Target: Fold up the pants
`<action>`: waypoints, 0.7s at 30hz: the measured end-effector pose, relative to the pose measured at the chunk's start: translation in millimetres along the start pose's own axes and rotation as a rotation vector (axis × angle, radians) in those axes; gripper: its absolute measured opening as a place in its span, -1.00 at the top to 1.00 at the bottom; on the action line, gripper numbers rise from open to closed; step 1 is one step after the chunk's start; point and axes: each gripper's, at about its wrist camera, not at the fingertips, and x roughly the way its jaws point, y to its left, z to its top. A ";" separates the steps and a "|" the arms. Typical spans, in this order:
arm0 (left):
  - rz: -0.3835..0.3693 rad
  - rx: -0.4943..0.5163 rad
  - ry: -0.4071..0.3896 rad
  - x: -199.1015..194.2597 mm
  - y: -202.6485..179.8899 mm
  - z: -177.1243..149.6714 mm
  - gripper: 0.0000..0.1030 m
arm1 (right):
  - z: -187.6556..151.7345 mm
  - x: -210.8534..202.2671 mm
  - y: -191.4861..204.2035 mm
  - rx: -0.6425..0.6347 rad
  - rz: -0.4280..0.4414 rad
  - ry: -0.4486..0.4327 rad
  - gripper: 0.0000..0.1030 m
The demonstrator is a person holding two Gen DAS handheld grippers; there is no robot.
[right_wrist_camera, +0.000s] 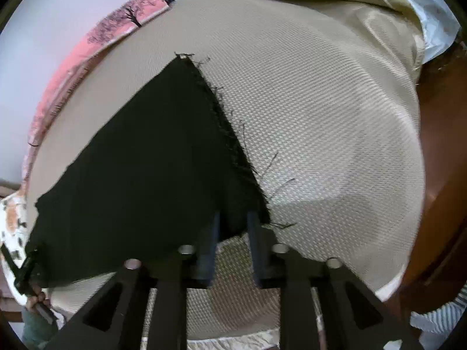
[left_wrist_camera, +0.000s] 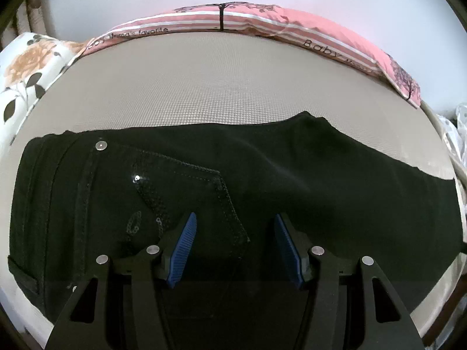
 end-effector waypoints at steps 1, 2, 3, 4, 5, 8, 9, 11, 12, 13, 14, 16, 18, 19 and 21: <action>-0.002 -0.003 -0.002 -1.4 0.4 0.6 -0.10 | 1.6 -6.1 6.8 -0.022 -0.004 -0.018 0.48; -0.003 -0.006 -0.014 -5.4 0.6 1.0 -0.10 | 2.4 -10.8 11.9 -0.033 -0.006 -0.044 0.46; 0.000 -0.009 -0.027 -9.1 1.3 1.7 -0.10 | 4.7 -17.4 21.2 -0.053 -0.006 -0.065 0.43; -0.001 -0.013 -0.040 -13.4 3.2 1.9 -0.10 | 8.4 -24.5 36.1 -0.084 -0.012 -0.087 0.41; -0.007 -0.017 -0.052 -17.1 5.9 2.9 -0.10 | 8.7 -27.7 45.7 -0.107 -0.007 -0.099 0.40; 0.008 -0.022 -0.097 -29.9 13.7 5.2 -0.10 | 12.9 -26.8 101.5 -0.219 0.077 -0.092 0.38; 0.021 -0.019 -0.110 -33.1 16.4 6.0 -0.10 | 12.7 -23.3 122.0 -0.255 0.108 -0.086 0.38; 0.044 -0.017 -0.137 -39.3 23.6 5.7 -0.10 | 10.2 -12.0 171.4 -0.353 0.183 -0.063 0.38; 0.054 -0.017 -0.140 -40.6 27.2 4.8 -0.10 | 7.6 -5.0 197.9 -0.406 0.218 -0.047 0.38; 0.066 -0.019 -0.142 -41.6 31.2 4.2 -0.10 | 4.6 2.7 227.4 -0.463 0.254 -0.030 0.38; 0.075 -0.023 -0.142 -42.6 36.6 3.0 -0.10 | 1.0 10.4 256.5 -0.515 0.306 -0.008 0.38; 0.099 -0.025 -0.146 -43.8 44.3 1.1 -0.10 | -9.3 22.2 304.3 -0.610 0.374 0.032 0.38; 0.125 -0.025 -0.136 -43.5 52.3 -1.2 -0.10 | -19.1 32.6 347.9 -0.701 0.414 0.056 0.38; 0.135 -0.026 -0.134 -42.9 55.9 -2.1 -0.10 | -24.4 39.7 371.6 -0.757 0.425 0.076 0.38; 0.142 -0.028 -0.126 -41.8 60.4 -5.6 -0.11 | -34.7 52.2 409.9 -0.844 0.435 0.105 0.38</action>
